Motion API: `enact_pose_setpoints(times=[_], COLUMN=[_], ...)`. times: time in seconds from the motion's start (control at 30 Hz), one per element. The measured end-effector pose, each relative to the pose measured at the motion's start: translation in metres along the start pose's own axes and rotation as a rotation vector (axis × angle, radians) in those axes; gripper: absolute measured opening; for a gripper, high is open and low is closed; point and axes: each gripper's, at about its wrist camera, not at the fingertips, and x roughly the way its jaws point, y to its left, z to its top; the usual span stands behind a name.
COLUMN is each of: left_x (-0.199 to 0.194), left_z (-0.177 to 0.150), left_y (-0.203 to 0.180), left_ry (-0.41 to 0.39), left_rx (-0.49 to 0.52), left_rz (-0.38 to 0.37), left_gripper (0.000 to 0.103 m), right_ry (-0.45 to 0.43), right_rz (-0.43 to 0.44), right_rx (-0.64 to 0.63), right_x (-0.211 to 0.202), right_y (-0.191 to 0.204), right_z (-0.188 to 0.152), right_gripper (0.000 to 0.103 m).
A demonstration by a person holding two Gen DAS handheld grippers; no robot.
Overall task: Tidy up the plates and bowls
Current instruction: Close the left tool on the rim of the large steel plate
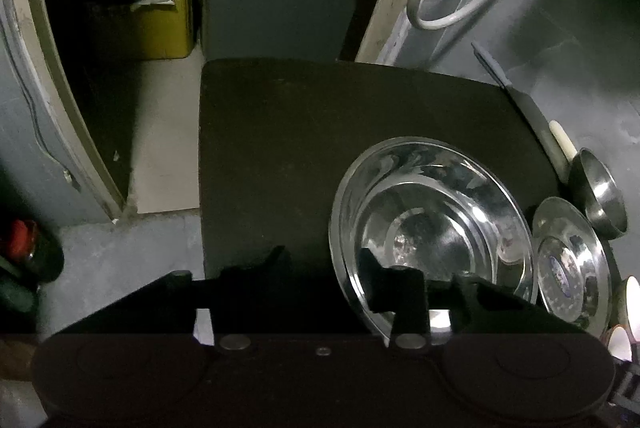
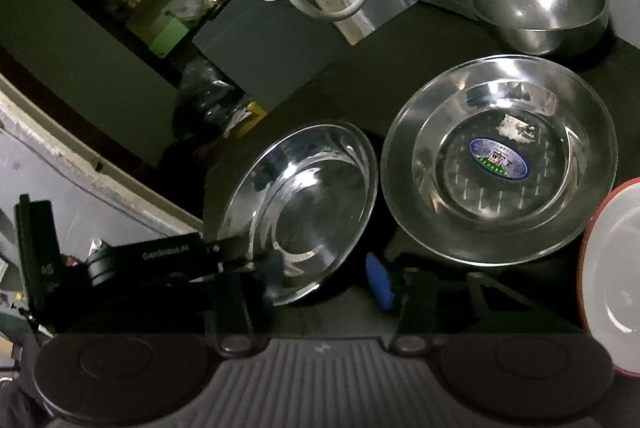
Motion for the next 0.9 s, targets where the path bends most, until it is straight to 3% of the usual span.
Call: enact_pose_setpoints(times=[0.3,0.4,0.9], left_x=[0.001,0.0,-0.038], left_z=[0.0,-0.003,-0.033], left_y=[-0.004,-0.007,-0.008], left_ry=[0.018,0.015,-0.026], left_rx=[0.002,0.008,-0.023], left_rz=[-0.03,-0.03,-0.016], left_gripper=[0.012,0.012,0.015], right_ry=[0.028,0.031,0.012], right_rz=[-0.016,-0.015,0.051], right_rx=[0.023,0.006,-0.18], right_x=[0.017,0.02,-0.004], right_y=[0.001,0.003,0.013], right_z=[0.003,0.002,0.001], right_gripper=[0.027,0.021,0.021])
